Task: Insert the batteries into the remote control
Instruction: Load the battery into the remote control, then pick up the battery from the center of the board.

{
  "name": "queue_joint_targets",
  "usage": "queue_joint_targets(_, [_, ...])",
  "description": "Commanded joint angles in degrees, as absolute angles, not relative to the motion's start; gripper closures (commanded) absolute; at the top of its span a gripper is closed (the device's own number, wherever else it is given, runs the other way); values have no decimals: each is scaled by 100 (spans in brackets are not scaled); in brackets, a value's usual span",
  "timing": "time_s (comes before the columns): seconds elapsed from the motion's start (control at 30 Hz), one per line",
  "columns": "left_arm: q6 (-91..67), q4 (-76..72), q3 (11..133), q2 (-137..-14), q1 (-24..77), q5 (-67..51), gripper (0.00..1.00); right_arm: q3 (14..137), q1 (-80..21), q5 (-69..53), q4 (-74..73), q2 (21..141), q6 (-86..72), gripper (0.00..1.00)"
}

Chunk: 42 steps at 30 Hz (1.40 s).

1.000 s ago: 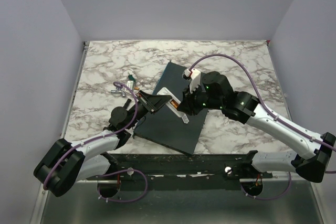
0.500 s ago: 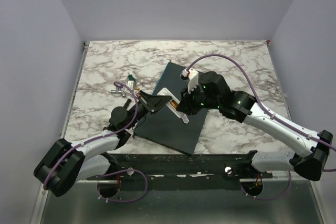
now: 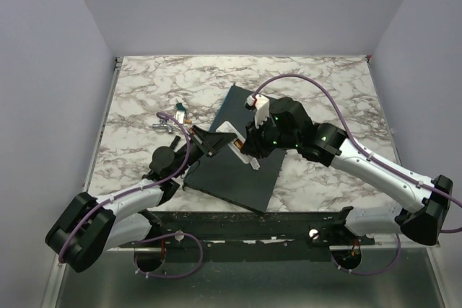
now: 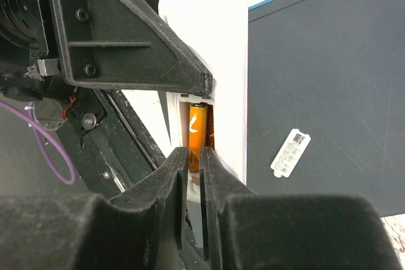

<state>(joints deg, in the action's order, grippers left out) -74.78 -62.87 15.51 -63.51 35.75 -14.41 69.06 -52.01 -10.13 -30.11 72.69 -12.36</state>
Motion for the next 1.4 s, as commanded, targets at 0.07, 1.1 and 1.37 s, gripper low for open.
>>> queue_joint_targets(0.07, [-7379, -6574, 1871, -6056, 3627, -1891, 100, 7134, -5194, -846, -3230, 7425, -1097, 80])
queue_joint_targets(1.1, [-7104, -5620, 1943, -5796, 3630, -1788, 100, 6409, -5194, 584, -2285, 6266, -1796, 59])
queue_joint_targets(1.37, [-5753, -1560, 2709, -3736, 3023, -1183, 100, 6268, -5090, 1346, -2200, 6693, -2361, 57])
